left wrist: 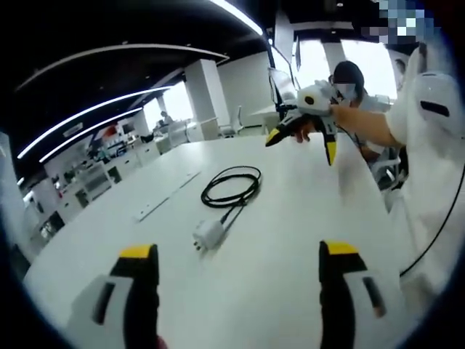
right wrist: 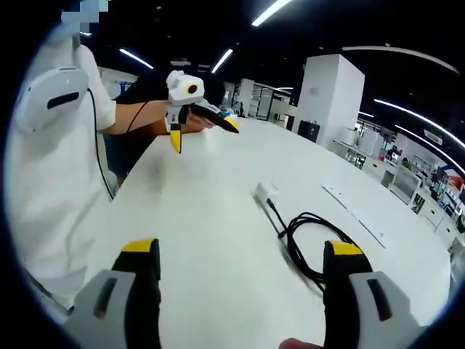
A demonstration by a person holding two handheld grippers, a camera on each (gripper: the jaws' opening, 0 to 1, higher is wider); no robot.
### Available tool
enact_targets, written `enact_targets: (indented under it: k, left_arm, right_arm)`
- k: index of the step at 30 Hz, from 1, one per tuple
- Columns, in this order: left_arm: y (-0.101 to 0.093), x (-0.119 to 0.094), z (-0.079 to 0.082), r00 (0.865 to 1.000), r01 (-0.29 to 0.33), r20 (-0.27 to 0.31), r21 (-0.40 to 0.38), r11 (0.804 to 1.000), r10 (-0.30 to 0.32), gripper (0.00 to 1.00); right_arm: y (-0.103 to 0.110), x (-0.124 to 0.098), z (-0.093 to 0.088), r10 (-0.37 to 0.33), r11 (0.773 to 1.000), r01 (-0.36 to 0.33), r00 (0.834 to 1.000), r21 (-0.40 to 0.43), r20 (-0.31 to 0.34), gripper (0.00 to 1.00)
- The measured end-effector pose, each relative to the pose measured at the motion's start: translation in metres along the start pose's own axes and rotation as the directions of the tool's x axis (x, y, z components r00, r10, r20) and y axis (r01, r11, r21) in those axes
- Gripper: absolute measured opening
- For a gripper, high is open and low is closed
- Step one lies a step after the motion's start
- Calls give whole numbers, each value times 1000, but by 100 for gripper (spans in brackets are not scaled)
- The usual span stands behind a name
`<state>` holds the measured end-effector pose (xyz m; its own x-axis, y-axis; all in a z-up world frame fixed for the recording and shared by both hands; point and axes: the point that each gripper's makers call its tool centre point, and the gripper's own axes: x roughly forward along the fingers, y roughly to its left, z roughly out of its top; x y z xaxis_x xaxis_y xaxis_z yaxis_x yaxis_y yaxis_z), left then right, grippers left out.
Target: Plug the desk Type‑C cable into the charger adapter.
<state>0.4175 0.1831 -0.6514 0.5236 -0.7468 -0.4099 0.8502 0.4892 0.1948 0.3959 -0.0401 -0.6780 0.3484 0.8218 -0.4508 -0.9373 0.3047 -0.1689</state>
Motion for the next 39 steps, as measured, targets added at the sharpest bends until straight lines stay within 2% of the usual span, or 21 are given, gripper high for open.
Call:
enact_targets:
  k: [15, 39]
  left_arm:
    - [-12, -21, 3, 999, -22, 25, -4, 1000, 22, 91]
    - [-32, -38, 6, 999, -31, 44, 1, 1000, 31, 90]
  right_arm:
    - [11, -7, 8, -11, 1000, 11, 1000, -13, 13, 94]
    - [38, -15, 15, -17, 999, 18, 1000, -31, 18, 93]
